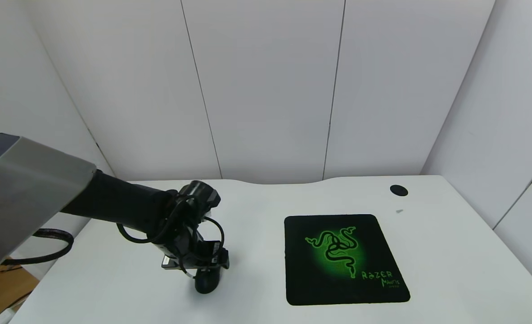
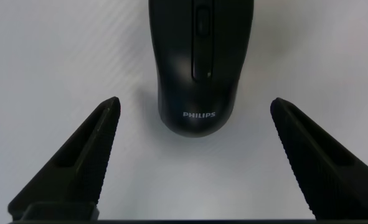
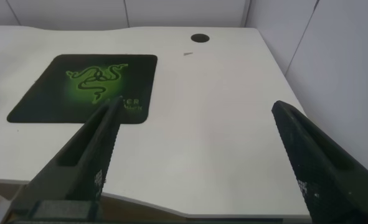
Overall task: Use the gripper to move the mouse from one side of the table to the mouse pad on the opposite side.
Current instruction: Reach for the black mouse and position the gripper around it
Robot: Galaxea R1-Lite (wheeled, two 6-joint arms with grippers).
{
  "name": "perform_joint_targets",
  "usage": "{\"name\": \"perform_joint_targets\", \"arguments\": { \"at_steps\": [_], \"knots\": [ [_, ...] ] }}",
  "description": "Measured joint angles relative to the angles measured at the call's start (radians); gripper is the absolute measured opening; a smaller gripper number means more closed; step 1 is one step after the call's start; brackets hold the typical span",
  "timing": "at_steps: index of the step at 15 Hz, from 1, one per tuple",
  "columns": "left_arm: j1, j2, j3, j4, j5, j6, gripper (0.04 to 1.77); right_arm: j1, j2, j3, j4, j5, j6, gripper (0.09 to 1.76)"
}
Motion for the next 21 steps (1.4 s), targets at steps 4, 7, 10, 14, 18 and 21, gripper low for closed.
{"name": "perform_joint_targets", "arguments": {
  "at_steps": [4,7,10,14,18,21],
  "knots": [
    [0.003,0.014,0.003,-0.001,0.001,0.0,1.72,0.0,0.0,0.0,0.0,0.0,0.0,1.71],
    [0.003,0.023,0.003,-0.01,0.0,-0.001,1.72,0.0,0.0,0.0,0.0,0.0,0.0,1.71],
    [0.004,0.031,0.009,-0.055,-0.005,-0.001,1.55,0.0,0.0,0.0,0.0,0.0,0.0,1.71],
    [0.004,0.045,0.014,-0.073,-0.005,-0.001,0.98,0.0,0.0,0.0,0.0,0.001,0.0,1.71],
    [0.004,0.057,0.014,-0.085,-0.003,-0.001,0.9,0.0,0.0,0.0,0.0,0.001,0.0,1.71],
    [0.004,0.06,0.014,-0.087,-0.004,-0.001,0.9,0.0,0.0,0.0,0.0,0.0,0.0,1.71]
  ]
}}
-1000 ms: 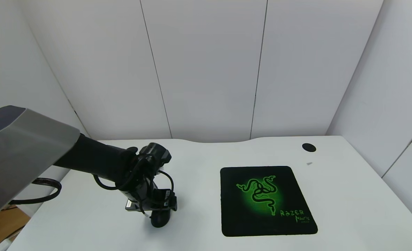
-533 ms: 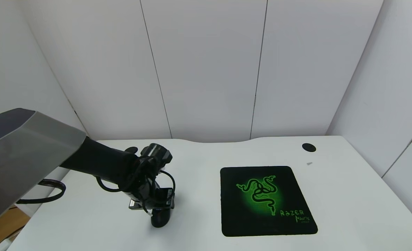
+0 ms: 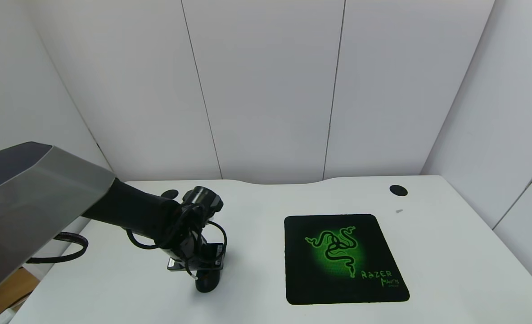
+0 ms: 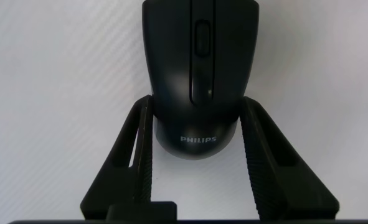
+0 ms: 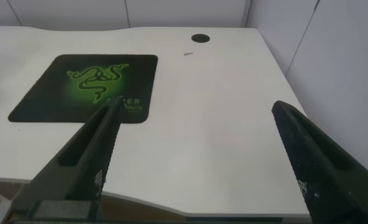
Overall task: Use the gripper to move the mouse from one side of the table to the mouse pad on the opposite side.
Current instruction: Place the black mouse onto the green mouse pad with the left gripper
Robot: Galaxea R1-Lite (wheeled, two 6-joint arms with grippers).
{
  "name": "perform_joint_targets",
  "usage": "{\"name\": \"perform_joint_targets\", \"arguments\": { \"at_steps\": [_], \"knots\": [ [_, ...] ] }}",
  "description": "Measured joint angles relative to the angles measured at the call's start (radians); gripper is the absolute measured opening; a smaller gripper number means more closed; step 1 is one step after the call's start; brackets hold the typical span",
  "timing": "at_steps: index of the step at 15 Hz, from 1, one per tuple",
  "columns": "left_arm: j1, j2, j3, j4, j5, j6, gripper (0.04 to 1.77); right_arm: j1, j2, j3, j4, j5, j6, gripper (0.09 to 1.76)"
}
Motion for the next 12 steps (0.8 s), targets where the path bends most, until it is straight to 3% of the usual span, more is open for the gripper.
{"name": "perform_joint_targets", "arguments": {
  "at_steps": [7,12],
  "knots": [
    [-0.001,-0.052,-0.008,0.031,0.01,-0.036,0.88,0.0,0.0,0.0,0.0,0.001,0.0,1.71],
    [-0.024,-0.119,-0.071,0.16,0.013,-0.103,0.88,0.0,0.0,0.0,0.0,0.0,0.0,1.71]
  ]
}}
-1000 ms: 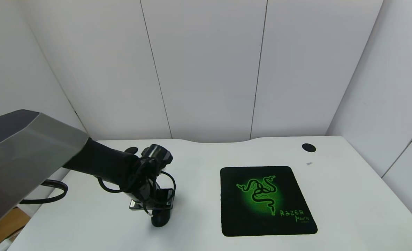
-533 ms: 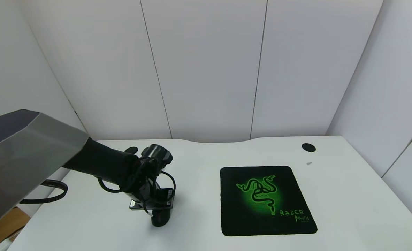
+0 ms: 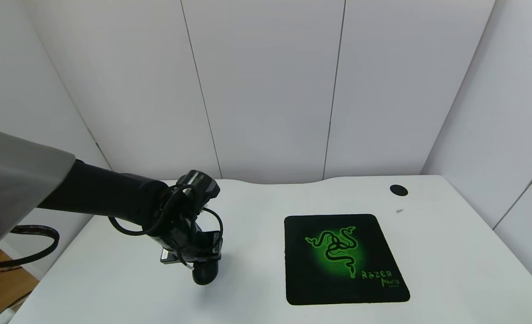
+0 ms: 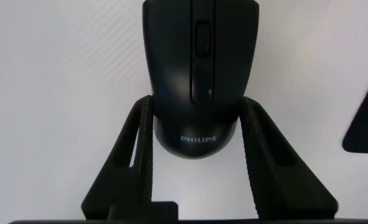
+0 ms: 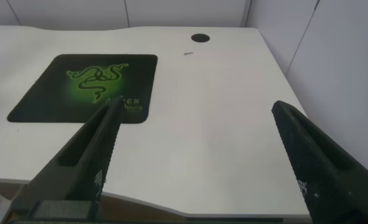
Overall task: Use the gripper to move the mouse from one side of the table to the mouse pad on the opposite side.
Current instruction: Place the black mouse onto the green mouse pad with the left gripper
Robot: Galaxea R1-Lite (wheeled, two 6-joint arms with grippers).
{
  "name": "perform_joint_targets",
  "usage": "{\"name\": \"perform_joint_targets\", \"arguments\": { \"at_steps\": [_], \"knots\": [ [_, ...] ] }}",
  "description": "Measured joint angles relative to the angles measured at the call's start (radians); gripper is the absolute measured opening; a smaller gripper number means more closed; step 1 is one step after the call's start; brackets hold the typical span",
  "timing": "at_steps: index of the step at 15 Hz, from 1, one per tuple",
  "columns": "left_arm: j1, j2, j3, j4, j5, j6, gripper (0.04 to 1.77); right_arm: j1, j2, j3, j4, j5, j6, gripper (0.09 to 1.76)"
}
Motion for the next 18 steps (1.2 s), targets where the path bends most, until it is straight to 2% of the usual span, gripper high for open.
{"name": "perform_joint_targets", "arguments": {
  "at_steps": [3,10,18],
  "knots": [
    [-0.028,-0.014,-0.075,0.089,0.003,-0.087,0.88,0.0,0.0,0.0,0.0,0.0,0.0,1.71],
    [-0.128,-0.015,-0.267,0.274,0.007,-0.201,0.88,0.0,0.0,0.0,0.0,0.001,0.0,1.71],
    [-0.213,0.059,-0.538,0.485,0.014,-0.284,0.88,0.0,0.0,0.0,0.0,0.001,0.0,1.71]
  ]
}}
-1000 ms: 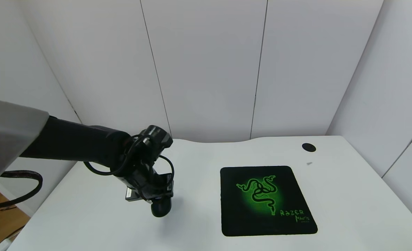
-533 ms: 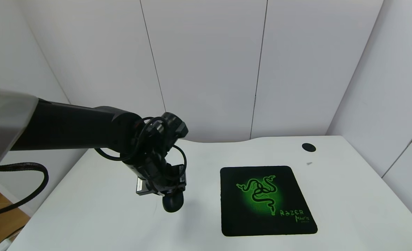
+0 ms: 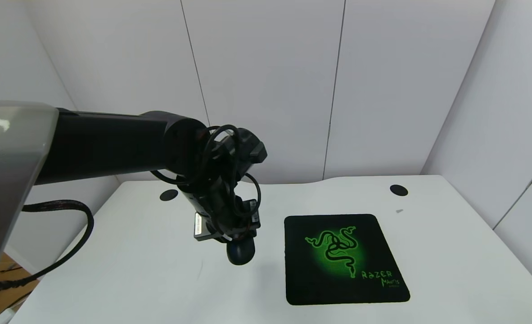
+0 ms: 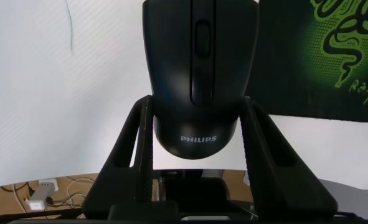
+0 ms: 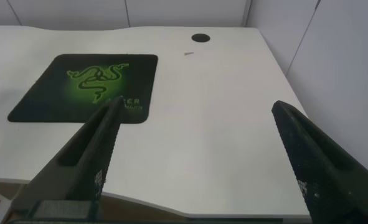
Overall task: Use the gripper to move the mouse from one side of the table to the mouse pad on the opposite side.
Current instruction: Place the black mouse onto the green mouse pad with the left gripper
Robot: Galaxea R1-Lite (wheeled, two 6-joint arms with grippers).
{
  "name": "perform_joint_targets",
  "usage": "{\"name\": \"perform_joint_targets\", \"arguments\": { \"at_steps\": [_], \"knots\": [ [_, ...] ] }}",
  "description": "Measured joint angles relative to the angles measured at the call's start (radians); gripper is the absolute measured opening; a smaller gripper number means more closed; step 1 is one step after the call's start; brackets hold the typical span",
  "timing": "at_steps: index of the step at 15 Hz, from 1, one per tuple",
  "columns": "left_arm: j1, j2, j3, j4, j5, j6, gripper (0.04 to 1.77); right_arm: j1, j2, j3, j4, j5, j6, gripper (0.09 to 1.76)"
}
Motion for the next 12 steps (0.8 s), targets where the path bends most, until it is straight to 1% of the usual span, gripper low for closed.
{"name": "perform_joint_targets", "arguments": {
  "at_steps": [5,8,11,12],
  "knots": [
    [-0.086,0.067,-0.161,0.112,0.001,-0.054,0.88,0.0,0.0,0.0,0.0,0.0,0.0,1.71],
    [-0.157,0.104,-0.204,0.1,0.036,-0.069,0.88,0.0,0.0,0.0,0.0,0.0,0.0,1.71],
    [-0.204,0.145,-0.212,0.019,0.076,-0.105,0.88,0.0,0.0,0.0,0.0,0.0,0.0,1.71],
    [-0.214,0.159,-0.213,0.011,0.083,-0.108,0.88,0.0,0.0,0.0,0.0,0.0,0.0,1.71]
  ]
}}
